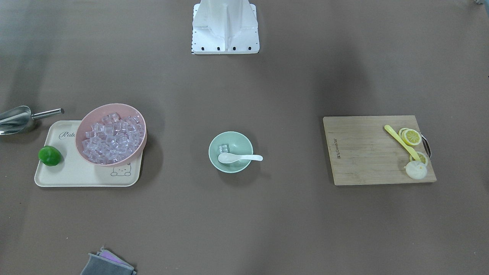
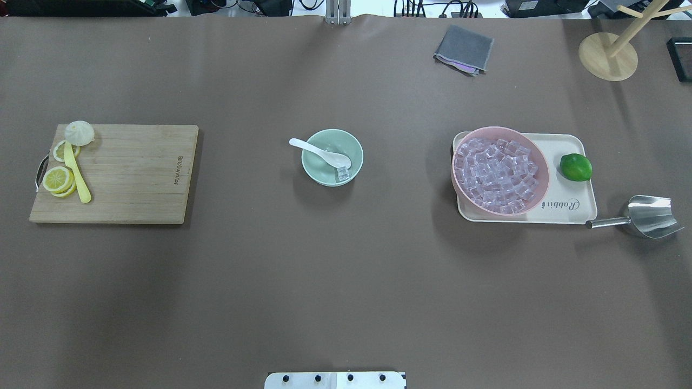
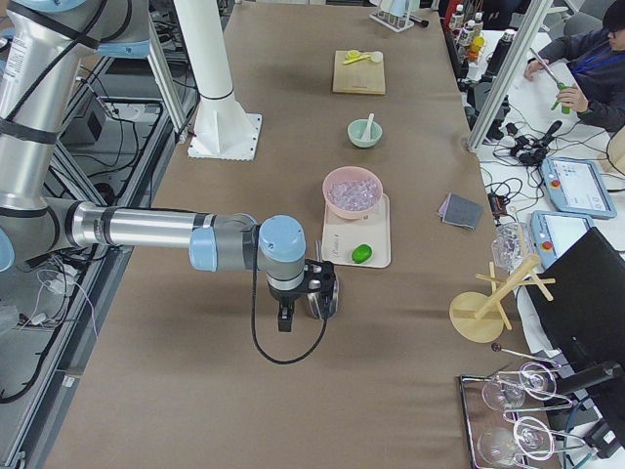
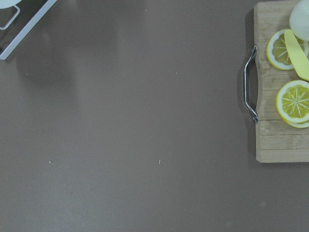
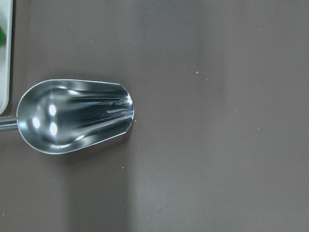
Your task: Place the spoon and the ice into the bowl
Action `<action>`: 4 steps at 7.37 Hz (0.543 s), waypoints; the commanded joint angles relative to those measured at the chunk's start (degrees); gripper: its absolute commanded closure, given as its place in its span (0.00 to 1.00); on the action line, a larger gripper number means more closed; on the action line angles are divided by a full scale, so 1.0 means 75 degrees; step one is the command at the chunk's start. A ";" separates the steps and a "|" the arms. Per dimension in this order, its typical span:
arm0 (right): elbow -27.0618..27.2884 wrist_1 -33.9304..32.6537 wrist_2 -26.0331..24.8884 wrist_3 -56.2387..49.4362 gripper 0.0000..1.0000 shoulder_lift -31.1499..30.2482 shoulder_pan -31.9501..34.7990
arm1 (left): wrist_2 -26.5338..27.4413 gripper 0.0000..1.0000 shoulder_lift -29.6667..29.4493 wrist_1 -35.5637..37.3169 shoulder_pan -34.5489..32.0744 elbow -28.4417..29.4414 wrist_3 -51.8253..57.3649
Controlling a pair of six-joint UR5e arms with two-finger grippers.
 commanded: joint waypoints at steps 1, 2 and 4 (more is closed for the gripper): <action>0.0001 -0.0001 0.0008 -0.0034 0.00 -0.0010 -0.0002 | 0.0002 0.02 0.0003 0.0000 0.0011 0.0001 0.0000; 0.0001 -0.0001 0.0055 -0.0034 0.00 -0.0010 -0.0002 | 0.0002 0.02 0.0049 0.0000 0.0011 0.0001 0.0000; 0.0001 -0.0001 0.0055 -0.0034 0.00 -0.0010 -0.0002 | 0.0002 0.01 0.0050 0.0000 0.0011 0.0001 0.0000</action>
